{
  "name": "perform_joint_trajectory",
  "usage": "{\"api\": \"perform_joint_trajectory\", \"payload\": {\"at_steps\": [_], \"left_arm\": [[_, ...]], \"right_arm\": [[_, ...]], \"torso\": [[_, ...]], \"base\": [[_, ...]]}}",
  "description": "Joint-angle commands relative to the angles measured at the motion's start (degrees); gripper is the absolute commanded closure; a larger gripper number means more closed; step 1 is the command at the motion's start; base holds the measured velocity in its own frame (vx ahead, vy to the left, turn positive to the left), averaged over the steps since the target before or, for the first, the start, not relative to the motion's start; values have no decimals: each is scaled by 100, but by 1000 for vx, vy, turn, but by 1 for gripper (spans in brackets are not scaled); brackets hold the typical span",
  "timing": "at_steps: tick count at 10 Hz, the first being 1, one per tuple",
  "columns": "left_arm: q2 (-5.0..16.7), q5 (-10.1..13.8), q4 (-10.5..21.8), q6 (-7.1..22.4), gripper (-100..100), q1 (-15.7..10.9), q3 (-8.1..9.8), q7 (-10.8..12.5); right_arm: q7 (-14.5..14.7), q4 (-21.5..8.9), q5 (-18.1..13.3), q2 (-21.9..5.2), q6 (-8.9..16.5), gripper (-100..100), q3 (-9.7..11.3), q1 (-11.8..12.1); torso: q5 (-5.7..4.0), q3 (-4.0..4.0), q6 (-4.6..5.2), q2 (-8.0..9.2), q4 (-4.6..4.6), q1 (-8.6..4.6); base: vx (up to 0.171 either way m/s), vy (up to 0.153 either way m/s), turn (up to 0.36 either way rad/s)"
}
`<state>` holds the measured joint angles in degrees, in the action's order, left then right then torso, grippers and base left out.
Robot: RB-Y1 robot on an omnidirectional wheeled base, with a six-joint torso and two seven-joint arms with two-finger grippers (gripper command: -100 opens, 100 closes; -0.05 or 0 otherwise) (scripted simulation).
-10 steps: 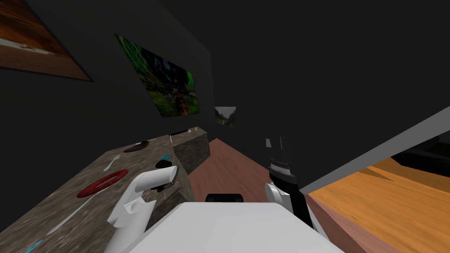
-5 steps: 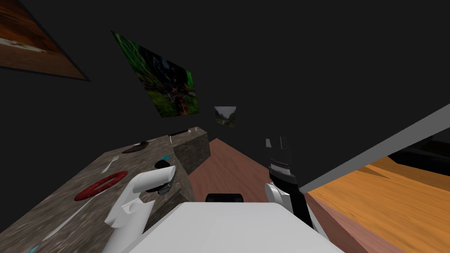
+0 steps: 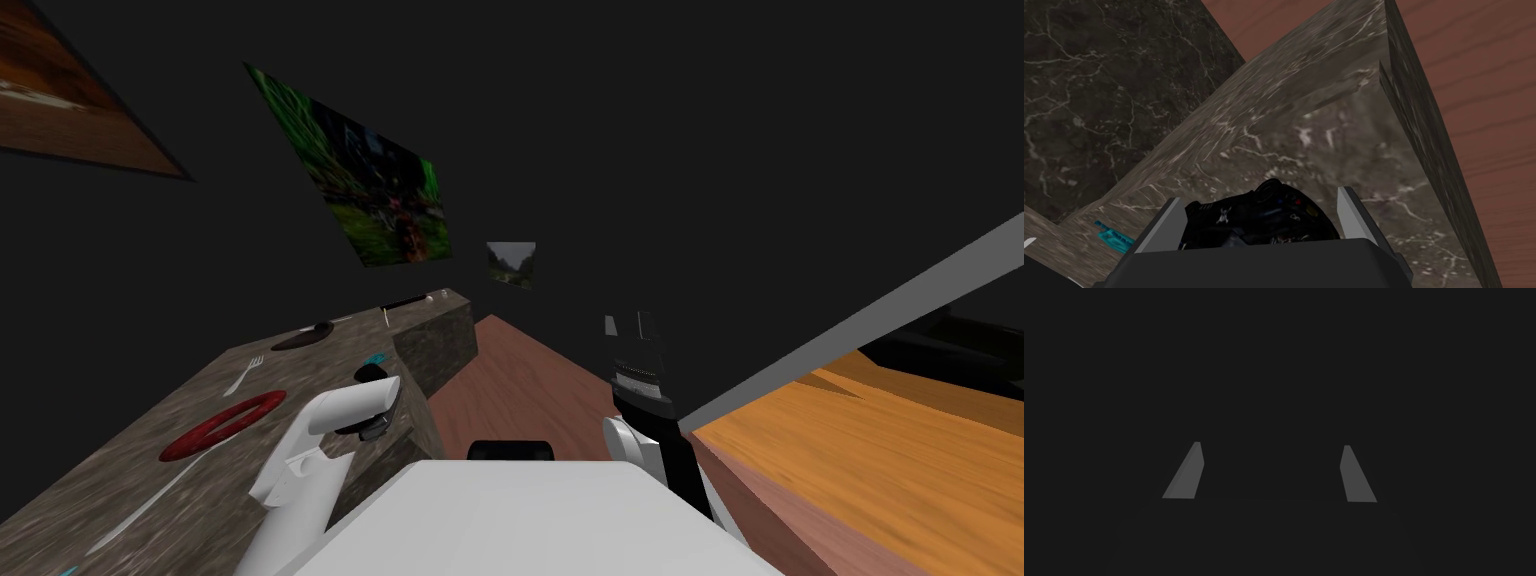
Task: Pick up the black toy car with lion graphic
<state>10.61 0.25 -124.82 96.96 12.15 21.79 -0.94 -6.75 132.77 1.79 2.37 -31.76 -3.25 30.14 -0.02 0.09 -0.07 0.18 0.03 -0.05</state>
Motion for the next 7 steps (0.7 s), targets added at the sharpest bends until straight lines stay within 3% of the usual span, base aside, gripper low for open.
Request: {"api": "perform_joint_trajectory", "payload": {"at_steps": [1, 5, 6, 7], "left_arm": [[31, 9, 159, -95, -100, -51, 33, 8], [99, 32, 522, -315, -100, -157, 110, 25], [87, 22, 450, -265, -100, -141, 94, 23], [89, 21, 461, -280, 100, -144, 96, 25]], "right_arm": [[0, 0, 0, 0, 0, 0, 0, 0], [0, 0, 0, 0, 0, 0, 0, 0], [0, 0, 0, 0, 0, 0, 0, 0], [0, 0, 0, 0, 0, 0, 0, 0]], "torso": [[0, 0, 0, 0, 0, 0], [12, -9, 3, -13, -6, 17], [21, -15, 5, -21, -10, 28], [24, -19, 4, -28, -12, 34]], "base": [[-24, -12, -24], [-17, -7, -29], [-9, -4, -6], [0, 0, 0]]}}
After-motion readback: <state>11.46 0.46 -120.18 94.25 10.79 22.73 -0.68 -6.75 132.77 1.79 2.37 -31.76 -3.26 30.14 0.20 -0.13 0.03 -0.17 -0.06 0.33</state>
